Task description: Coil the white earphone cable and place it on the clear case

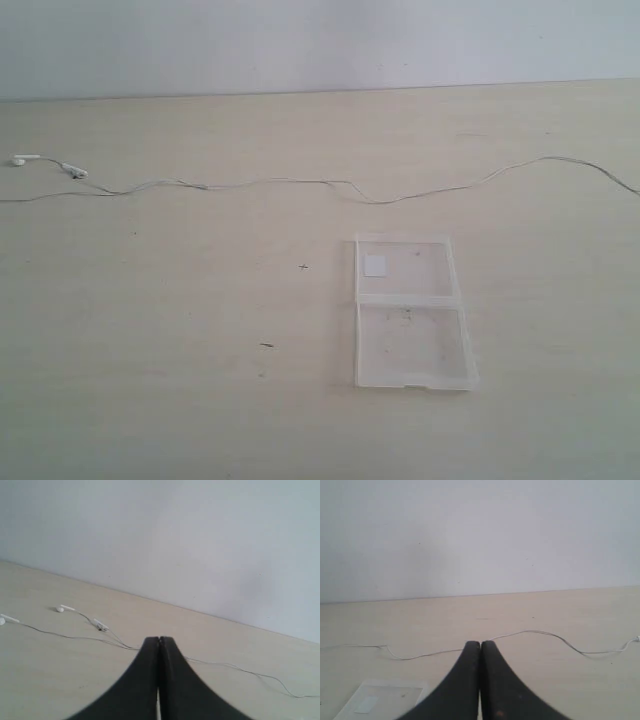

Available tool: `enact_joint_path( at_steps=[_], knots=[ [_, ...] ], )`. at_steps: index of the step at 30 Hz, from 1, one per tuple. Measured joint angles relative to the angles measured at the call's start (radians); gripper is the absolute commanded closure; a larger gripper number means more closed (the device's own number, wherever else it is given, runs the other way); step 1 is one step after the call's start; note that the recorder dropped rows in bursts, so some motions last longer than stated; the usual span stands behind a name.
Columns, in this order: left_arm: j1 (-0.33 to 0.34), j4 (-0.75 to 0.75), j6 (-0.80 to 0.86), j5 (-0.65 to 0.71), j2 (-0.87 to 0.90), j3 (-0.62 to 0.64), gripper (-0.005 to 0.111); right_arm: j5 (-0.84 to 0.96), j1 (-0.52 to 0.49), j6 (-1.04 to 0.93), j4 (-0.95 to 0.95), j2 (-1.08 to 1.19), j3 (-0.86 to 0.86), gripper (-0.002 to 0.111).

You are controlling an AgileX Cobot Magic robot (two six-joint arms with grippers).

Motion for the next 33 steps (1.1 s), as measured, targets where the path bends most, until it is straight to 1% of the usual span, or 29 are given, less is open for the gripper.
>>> enact_joint_path(
  at_steps=[8,19,25,33],
  knots=[
    [0.000,0.000,0.000,-0.005,0.000,0.000,0.107,0.000,0.000,0.000,0.000,0.000,0.000,0.108],
    [0.000,0.008,0.005,-0.165,0.000,0.000,0.107,0.000,0.000,0.000,0.000,0.000,0.000,0.108],
    [0.000,0.023,0.001,-0.136,0.000,0.000,0.107,0.000,0.000,0.000,0.000,0.000,0.000,0.108],
    [0.000,0.027,0.001,-0.148,0.000,0.000,0.107,0.000,0.000,-0.002,-0.005,0.000,0.000,0.108]
  ],
)
